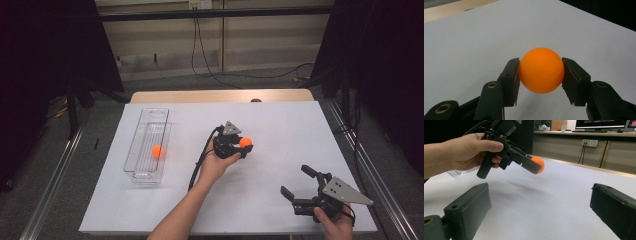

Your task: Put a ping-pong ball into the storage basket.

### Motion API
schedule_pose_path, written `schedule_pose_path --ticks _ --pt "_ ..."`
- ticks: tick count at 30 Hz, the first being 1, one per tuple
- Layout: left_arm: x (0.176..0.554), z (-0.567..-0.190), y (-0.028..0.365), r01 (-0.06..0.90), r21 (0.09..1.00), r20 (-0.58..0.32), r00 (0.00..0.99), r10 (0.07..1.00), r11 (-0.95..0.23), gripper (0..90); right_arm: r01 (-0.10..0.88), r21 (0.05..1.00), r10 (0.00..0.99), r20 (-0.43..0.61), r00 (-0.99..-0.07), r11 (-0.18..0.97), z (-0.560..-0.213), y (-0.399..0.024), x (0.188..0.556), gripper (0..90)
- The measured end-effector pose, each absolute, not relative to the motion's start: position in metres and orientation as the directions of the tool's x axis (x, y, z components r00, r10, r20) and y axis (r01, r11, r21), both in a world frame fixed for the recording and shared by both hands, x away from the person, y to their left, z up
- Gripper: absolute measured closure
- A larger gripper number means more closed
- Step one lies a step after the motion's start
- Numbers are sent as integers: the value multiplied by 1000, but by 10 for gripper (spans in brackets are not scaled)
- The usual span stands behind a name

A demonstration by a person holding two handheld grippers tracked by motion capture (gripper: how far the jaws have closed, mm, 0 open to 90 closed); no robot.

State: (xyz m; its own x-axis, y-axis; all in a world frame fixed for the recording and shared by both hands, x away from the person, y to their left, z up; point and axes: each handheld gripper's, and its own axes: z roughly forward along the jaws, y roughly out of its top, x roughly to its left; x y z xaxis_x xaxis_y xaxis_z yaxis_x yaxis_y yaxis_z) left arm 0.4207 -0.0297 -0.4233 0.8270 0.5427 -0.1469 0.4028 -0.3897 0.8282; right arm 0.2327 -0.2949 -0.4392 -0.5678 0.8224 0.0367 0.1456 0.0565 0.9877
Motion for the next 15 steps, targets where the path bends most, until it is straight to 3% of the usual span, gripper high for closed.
schedule_pose_path --ticks 15 --pt "417 -424 -18 399 821 -131 827 546 -408 510 146 987 821 34 -570 60 -439 -294 233 24"
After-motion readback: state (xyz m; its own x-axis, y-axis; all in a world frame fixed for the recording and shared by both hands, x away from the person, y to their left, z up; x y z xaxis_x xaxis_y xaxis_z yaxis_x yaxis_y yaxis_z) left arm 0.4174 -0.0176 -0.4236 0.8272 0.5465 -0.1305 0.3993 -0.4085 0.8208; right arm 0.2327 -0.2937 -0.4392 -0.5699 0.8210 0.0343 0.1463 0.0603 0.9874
